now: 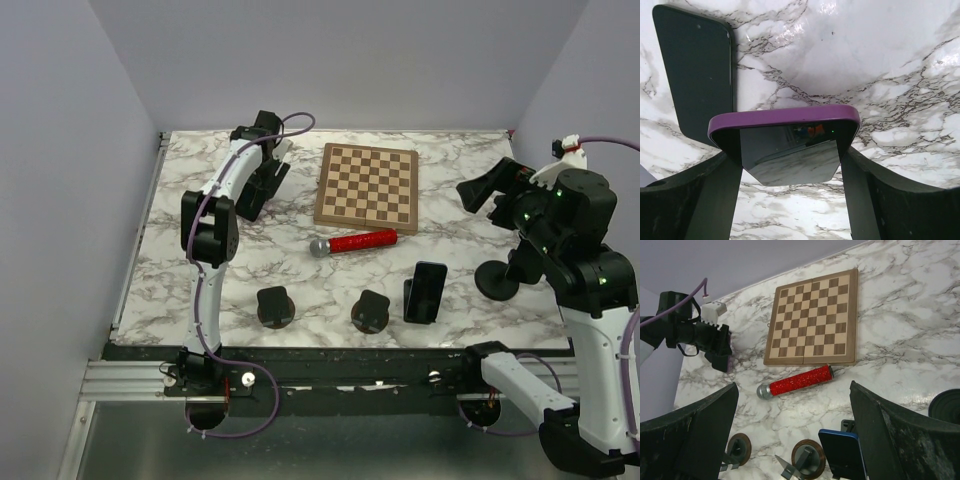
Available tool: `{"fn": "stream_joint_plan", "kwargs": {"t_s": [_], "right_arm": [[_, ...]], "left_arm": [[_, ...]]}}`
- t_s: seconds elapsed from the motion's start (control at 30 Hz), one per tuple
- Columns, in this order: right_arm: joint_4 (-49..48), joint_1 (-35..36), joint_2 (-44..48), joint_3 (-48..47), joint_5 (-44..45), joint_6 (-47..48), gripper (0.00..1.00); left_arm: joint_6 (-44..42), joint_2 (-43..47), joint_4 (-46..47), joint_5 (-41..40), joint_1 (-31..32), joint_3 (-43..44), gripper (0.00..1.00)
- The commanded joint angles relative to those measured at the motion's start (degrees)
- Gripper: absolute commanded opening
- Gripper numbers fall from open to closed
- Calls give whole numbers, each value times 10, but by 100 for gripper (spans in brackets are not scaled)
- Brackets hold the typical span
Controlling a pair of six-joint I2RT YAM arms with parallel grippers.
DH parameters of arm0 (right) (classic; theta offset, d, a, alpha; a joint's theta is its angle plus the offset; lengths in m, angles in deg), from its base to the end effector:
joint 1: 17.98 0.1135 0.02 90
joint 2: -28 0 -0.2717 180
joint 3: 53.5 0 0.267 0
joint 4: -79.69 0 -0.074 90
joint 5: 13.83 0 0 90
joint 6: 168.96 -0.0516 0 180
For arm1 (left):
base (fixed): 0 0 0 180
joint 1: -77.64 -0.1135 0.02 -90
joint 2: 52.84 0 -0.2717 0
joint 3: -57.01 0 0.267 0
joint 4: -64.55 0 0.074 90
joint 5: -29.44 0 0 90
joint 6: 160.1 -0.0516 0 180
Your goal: Remove the phone from the phone stand
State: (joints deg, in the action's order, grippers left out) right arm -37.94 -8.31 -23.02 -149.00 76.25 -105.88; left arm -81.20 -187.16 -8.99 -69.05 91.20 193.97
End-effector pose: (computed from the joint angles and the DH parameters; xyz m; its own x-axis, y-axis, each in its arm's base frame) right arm 0.1569 0.0267 0.4732 -0.3455 0.4004 -0.8487 -0.0115 0.9025 0.4305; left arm 0.5048 -0.1139 0.2020 -0.8658 0.4047 -0.2942 0.3583 0.9119 0.1999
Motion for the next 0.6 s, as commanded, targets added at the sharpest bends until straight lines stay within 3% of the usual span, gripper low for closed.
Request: {"fn": "stream_joint_plan", "kwargs": {"t_s": [0.0,0.27,0.33,0.37,0.43,0.57], "right_arm": [[-8,-2,4,-10,-17,8,100],[-4,-2,7,-16,-15,6,100],[-3,-2,7,-18,-17,5,100],[-2,-2,7,-20,-17,5,100],[0,-2,6,-24,-17,4,100],[1,-2,7,-32,-17,4,100]], "left_arm": [[0,-4,-13,-19,-3,24,18],[3,-3,-5,-30,-1,21,38],[4,-3,-2,-36,0,21,48],[6,-2,1,-38,1,21,56],[11,1,1,-35,2,24,96],[19,19,8,-39,3,19,98]]}}
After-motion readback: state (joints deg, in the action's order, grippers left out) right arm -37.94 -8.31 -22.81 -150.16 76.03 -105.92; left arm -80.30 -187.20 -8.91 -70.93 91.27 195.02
